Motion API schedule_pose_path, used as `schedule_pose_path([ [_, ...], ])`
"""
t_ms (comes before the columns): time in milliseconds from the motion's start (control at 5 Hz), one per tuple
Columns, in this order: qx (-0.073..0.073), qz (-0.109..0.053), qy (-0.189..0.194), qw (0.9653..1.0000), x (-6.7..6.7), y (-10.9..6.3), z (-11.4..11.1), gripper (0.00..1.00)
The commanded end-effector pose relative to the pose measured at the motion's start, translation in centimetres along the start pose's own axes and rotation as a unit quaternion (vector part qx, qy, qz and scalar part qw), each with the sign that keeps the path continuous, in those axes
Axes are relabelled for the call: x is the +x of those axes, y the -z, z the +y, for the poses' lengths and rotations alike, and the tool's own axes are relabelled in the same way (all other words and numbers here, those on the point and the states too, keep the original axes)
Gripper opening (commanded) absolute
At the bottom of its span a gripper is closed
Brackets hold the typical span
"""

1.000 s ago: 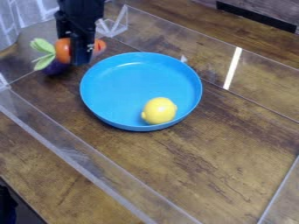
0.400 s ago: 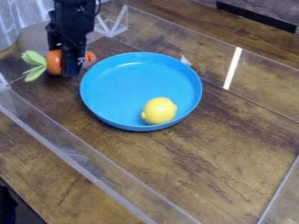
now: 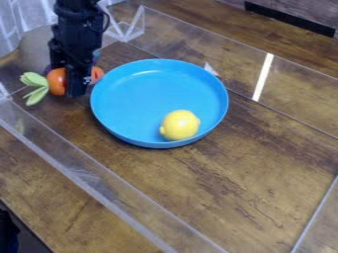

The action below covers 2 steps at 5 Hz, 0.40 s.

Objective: Remove the carrot from the blue tray and put it on the table

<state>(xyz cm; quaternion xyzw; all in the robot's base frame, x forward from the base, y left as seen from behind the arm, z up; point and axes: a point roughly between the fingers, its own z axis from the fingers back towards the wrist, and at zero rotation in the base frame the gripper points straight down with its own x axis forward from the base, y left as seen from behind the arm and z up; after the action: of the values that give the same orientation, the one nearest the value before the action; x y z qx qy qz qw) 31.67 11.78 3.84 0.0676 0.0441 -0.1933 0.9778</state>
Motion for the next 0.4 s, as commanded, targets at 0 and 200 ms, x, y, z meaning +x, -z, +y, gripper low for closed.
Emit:
schedule_pose_path([
  [0, 0.006, -0.007, -0.015, 0.9999, -0.51, -0.31, 1.02, 0.00],
  [200, 0.000, 0.001, -0.018, 0.9998, -0.71, 0.46, 1.04, 1.00],
])
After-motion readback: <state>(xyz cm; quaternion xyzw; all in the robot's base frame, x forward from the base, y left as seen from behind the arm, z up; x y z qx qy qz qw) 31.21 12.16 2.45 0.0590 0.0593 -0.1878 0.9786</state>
